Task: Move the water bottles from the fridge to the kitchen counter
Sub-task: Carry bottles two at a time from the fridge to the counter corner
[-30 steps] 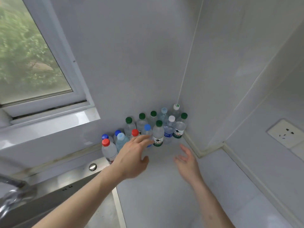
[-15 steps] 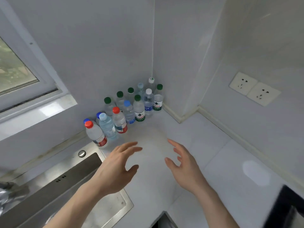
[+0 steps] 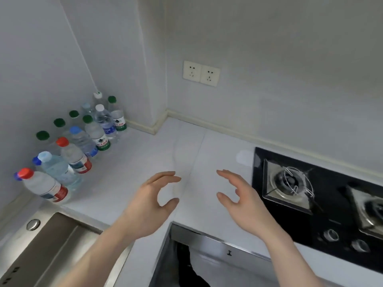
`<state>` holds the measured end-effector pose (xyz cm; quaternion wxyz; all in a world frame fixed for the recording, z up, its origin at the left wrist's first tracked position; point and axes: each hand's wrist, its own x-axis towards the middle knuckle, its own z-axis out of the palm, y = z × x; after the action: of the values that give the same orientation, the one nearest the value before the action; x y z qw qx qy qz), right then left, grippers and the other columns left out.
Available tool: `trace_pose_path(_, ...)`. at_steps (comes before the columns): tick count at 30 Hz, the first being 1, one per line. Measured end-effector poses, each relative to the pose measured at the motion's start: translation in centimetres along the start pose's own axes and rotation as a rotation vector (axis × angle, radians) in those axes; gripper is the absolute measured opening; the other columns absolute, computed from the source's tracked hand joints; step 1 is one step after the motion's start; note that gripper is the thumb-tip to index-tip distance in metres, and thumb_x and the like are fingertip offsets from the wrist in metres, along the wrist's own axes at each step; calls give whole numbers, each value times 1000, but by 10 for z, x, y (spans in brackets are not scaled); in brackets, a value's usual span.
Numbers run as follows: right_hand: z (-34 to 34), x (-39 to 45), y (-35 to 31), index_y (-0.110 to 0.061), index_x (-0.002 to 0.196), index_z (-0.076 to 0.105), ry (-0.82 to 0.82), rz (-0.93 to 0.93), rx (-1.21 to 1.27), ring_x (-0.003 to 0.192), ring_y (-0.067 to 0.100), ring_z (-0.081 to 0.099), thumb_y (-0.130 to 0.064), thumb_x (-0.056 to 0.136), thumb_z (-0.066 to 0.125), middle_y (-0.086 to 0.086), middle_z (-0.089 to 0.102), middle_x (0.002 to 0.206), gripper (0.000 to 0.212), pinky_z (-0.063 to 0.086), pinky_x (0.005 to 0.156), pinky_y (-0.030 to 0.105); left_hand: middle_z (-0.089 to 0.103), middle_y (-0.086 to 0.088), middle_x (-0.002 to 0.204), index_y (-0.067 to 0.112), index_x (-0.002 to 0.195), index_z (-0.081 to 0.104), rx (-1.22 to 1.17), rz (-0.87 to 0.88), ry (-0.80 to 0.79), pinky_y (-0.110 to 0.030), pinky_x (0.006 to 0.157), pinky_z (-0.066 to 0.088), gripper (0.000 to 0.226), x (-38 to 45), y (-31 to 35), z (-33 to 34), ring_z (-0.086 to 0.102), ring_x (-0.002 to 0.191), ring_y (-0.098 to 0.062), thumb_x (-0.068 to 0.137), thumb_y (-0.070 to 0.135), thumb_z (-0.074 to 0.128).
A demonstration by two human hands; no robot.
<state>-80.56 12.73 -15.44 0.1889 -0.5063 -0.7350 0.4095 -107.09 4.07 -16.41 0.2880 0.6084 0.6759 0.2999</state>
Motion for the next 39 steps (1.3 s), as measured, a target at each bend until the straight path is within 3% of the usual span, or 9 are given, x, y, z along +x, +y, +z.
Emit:
trace_pose_path(4, -31, -69, 21, -55, 146, 49, 131, 46, -6, 142, -17, 35, -28, 99, 69, -40, 39, 153, 57, 31, 122, 23, 42, 41, 143, 50, 129, 58, -6, 91, -99, 7, 97, 22, 45, -7, 36, 22, 37, 130, 21, 91, 30, 73)
trace_pose_path(9, -72, -148, 44, -63, 138, 48, 343, 139, 60, 136, -21, 37, -27, 99, 71, -46, 42, 145, 58, 37, 104, 6, 41, 44, 142, 51, 128, 58, 1, 260, -218, 5, 97, 24, 44, 1, 97, 56, 36, 130, 21, 92, 30, 72)
trace_pose_path(17, -130, -256, 86, -58, 144, 48, 591, 236, 75, 138, -18, 38, -33, 98, 70, -46, 41, 147, 57, 33, 110, 11, 43, 43, 139, 47, 130, 60, 15, 503, -372, 5, 102, 19, 44, -2, 199, 136, 35, 129, 24, 91, 30, 73)
trace_pose_path(23, -178, -373, 138, -59, 143, 48, 766, 375, 44, 139, -16, 39, -34, 98, 72, -41, 43, 149, 57, 34, 117, 20, 43, 36, 147, 48, 133, 59, -17, 666, -513, -23, 118, 30, 46, -30, 287, 239, 37, 139, 12, 91, 34, 73)
trace_pose_path(27, -212, -447, 172, -60, 142, 48, 877, 446, 21, 135, -12, 46, -36, 97, 73, -36, 46, 148, 57, 41, 116, 28, 39, 41, 146, 52, 133, 55, -6, 781, -608, -4, 105, 28, 47, -59, 352, 304, 37, 134, 17, 91, 37, 72)
trace_pose_path(31, -242, -519, 206, -63, 141, 46, 950, 511, 6, 135, -10, 47, -41, 97, 71, -35, 45, 150, 55, 43, 115, 29, 39, 40, 147, 52, 135, 54, 0, 860, -685, -21, 112, 32, 48, -93, 417, 373, 38, 135, 12, 92, 40, 71)
trace_pose_path(36, -268, -596, 235, -49, 146, 50, 1059, 587, -10, 138, -7, 46, -36, 97, 73, -31, 45, 153, 56, 40, 119, 33, 43, 36, 147, 46, 132, 58, -13, 976, -773, -17, 114, 28, 46, -138, 482, 446, 35, 138, 14, 91, 33, 73)
trace_pose_path(39, -276, -646, 247, -52, 145, 50, 1151, 653, 9, 136, -7, 47, -36, 97, 72, -34, 45, 150, 54, 42, 116, 29, 45, 31, 146, 43, 132, 60, -20, 1058, -860, -13, 115, 26, 46, -165, 521, 489, 37, 138, 13, 90, 29, 75)
